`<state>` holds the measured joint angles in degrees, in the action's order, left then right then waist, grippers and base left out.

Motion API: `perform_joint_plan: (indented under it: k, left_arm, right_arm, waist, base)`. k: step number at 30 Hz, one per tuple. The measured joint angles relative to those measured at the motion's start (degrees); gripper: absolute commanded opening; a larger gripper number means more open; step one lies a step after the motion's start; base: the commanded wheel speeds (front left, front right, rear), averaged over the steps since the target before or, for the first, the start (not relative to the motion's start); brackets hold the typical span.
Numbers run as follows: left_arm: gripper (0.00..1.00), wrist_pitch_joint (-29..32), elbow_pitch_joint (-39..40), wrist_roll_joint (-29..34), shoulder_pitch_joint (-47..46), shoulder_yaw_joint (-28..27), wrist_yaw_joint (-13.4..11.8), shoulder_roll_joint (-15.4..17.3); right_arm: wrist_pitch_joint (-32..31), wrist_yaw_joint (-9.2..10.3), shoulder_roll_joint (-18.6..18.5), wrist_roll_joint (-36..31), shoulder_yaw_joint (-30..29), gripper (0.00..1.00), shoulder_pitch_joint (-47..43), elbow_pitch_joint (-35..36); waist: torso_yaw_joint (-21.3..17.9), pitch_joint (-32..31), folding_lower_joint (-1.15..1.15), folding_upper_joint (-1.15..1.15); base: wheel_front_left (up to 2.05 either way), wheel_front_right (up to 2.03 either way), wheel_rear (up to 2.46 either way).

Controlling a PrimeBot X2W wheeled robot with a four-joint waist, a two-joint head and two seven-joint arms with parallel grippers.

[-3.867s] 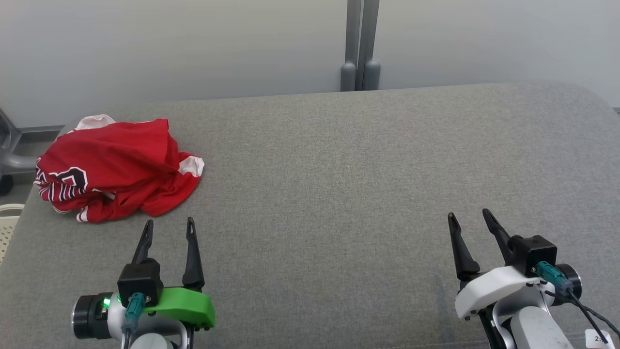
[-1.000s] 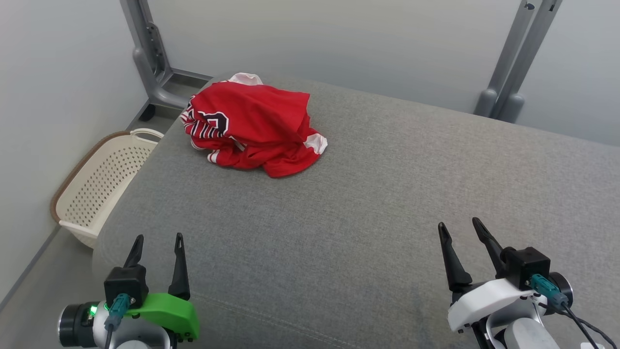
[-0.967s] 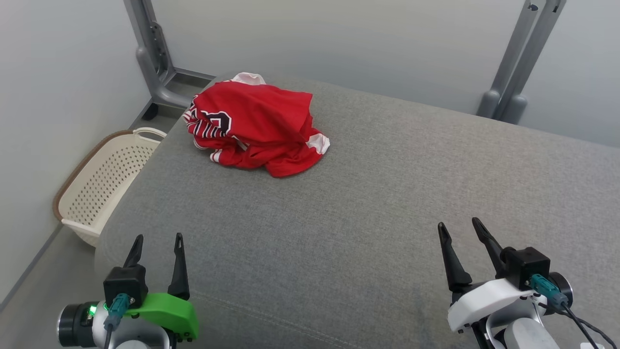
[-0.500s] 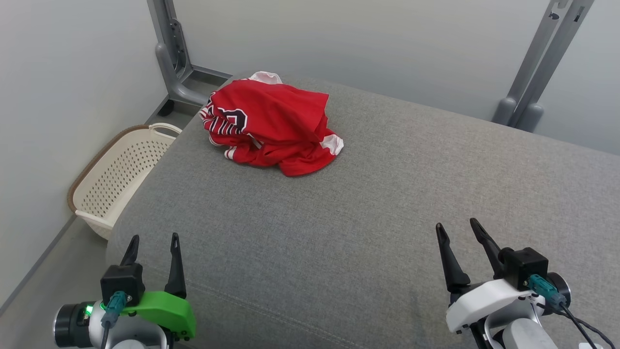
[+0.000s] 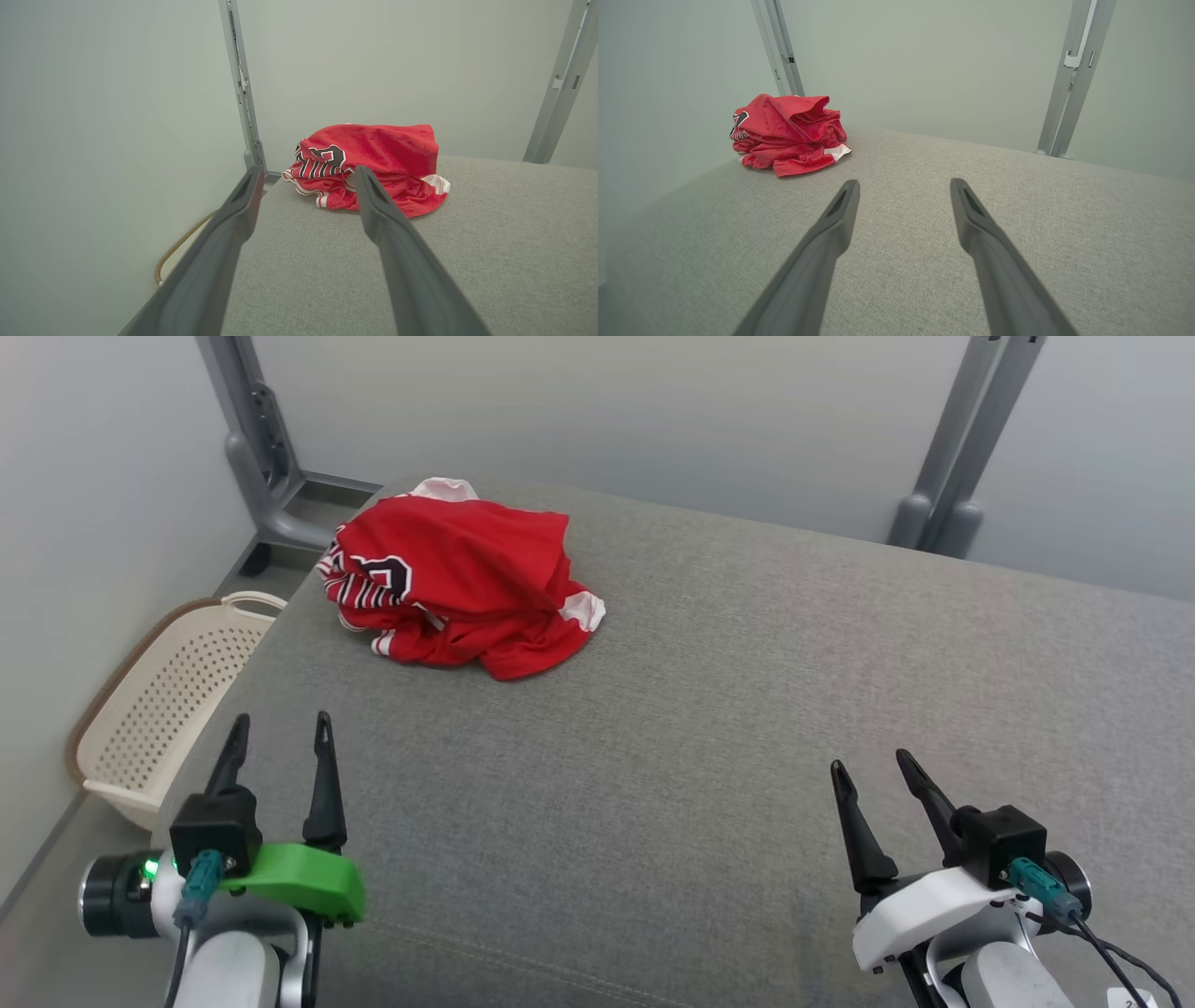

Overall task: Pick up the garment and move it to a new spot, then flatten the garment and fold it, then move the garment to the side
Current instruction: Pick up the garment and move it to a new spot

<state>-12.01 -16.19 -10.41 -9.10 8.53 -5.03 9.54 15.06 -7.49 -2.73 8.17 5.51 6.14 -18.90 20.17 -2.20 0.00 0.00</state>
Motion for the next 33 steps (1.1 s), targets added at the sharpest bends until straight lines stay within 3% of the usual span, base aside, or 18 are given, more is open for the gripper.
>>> perform_joint_plan:
  k: [20,33]
  left_arm:
    - [1.00,1.10,-6.03,-0.04,-21.78,-2.31,2.87,7.53]
    - [1.00,2.89,-20.57,-1.14,-34.93,-2.74,6.65,12.18]
  right_arm:
    - [0.00,0.00,-0.02,-1.52,-0.52,1.00,3.47,-0.32]
    - [0.01,0.00,-0.04,-0.80,-0.10,1.00,5.97,-0.27]
  waist:
    - [-14.17,3.96,0.00,0.00]
    - [-22.47,8.54,0.00,0.00]
  base:
    - [0.00,0.00,0.00]
    - [0.00,0.00,0.00]
